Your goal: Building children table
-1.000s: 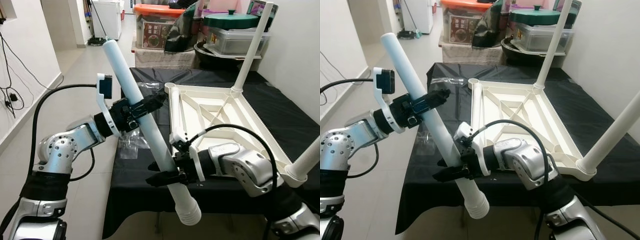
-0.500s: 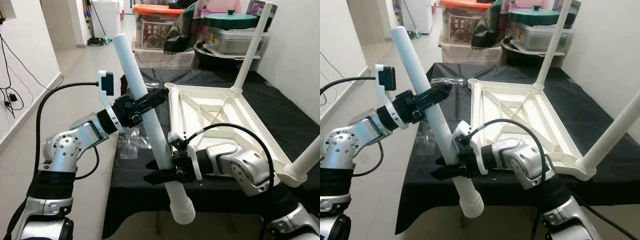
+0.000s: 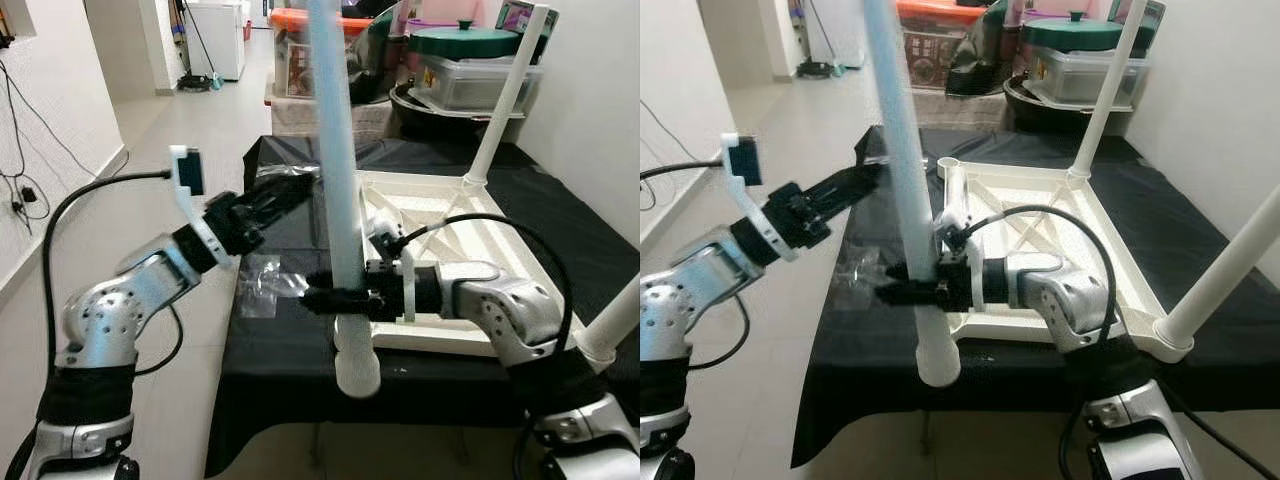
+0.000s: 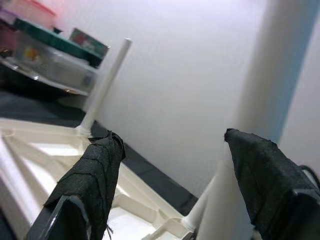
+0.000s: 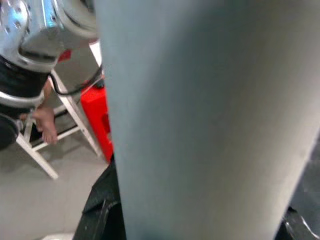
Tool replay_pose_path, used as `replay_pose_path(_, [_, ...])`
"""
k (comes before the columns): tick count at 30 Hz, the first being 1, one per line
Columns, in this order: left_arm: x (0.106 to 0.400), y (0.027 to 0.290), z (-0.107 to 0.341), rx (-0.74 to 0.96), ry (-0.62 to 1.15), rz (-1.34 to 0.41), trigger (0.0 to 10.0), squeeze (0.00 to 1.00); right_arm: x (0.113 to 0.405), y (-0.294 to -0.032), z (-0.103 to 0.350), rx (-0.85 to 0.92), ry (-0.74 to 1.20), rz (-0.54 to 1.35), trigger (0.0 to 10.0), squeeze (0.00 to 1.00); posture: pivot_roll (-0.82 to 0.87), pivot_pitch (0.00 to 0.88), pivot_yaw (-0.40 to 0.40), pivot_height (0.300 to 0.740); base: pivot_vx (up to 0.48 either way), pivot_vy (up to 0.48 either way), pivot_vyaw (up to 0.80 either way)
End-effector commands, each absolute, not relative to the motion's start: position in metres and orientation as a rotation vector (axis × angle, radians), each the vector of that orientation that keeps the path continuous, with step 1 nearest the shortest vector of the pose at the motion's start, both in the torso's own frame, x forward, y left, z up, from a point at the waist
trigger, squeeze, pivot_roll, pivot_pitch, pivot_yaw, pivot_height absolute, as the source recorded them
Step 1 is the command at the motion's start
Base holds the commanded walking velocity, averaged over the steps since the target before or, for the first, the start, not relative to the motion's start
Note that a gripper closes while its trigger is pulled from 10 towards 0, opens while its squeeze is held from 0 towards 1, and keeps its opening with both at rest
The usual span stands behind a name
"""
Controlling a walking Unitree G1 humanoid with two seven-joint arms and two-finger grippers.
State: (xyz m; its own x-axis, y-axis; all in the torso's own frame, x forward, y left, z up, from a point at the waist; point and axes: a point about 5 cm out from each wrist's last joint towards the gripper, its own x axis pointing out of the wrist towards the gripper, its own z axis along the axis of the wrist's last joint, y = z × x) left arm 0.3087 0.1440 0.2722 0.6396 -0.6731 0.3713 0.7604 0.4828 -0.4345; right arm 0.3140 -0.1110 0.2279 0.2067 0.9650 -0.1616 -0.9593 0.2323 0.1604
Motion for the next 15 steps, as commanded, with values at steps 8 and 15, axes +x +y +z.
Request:
replay_pose_path(8, [0.3, 0.164, 0.254, -0.453, -0.17, -0.595, 10.0, 0.0, 0.355, -0.125, 0.252, 0.13, 0.05, 0.995, 0.0, 0.0, 0.07, 0.0, -0.054, 0.74, 0.0, 0.0, 0.0])
replay_pose_path(15, [0.294, 0.178, 0.234, -0.224, -0.158, -0.358, 10.0, 0.0, 0.37, -0.132, 0.262, 0.219, -0.056, 0.797, 0.0, 0.0, 0.07, 0.001, -0.058, 0.74, 0.0, 0.0, 0.0])
